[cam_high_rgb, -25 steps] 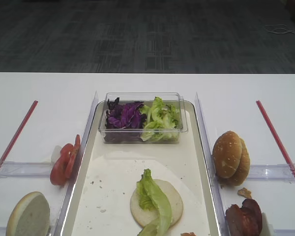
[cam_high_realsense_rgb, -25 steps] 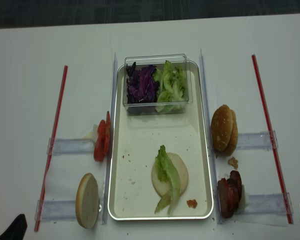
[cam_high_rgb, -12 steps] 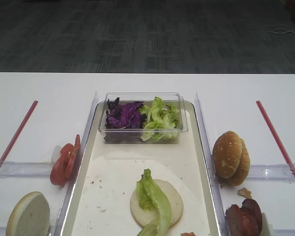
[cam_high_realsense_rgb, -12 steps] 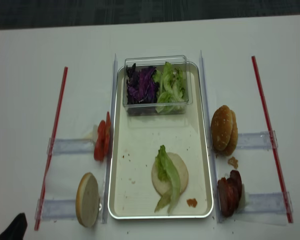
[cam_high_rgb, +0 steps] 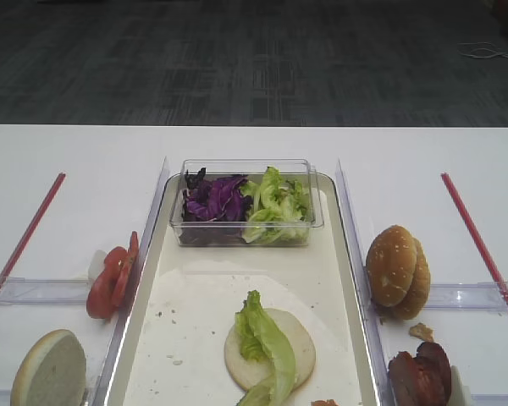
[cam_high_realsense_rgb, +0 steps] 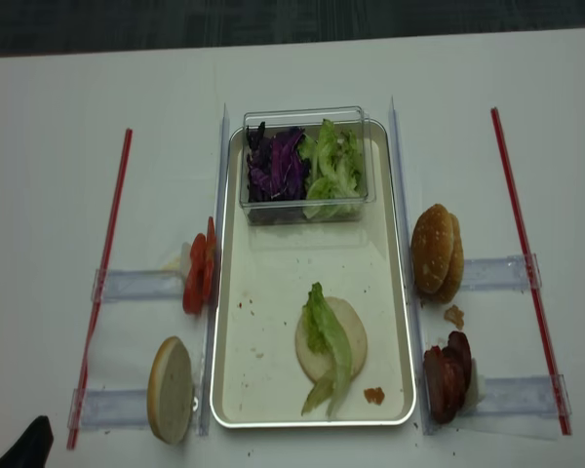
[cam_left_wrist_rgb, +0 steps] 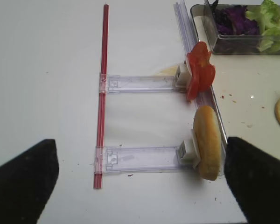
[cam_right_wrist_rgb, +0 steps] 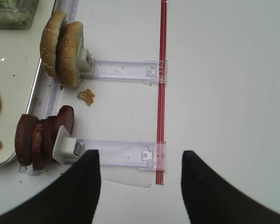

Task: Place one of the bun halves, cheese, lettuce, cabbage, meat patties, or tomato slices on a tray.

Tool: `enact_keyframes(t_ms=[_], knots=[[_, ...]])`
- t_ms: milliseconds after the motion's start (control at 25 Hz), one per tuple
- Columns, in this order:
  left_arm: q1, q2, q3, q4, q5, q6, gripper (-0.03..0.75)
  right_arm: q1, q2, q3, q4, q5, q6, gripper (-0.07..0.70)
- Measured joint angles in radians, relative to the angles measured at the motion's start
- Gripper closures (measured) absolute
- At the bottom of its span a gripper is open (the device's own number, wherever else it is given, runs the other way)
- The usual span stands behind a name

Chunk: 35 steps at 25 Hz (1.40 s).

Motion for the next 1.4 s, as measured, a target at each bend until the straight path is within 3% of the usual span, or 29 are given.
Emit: enact_keyframes(t_ms=[600, 920, 1400], knots=[[0.0, 0.0, 0.0, 0.0, 0.0, 0.0, 0.045, 0.0, -0.226, 0.0, -0.002, 0.011, -0.009, 0.195], [0.0, 0.0, 0.0, 0.0, 0.0, 0.0, 0.045, 0.0, -0.23, 0.0, 0.023, 0.011, -0.064, 0.197], [0.0, 0.0, 0.0, 0.0, 0.0, 0.0, 0.045, 0.0, -0.23, 0.0, 0.021, 0.013, -0.049, 0.197]])
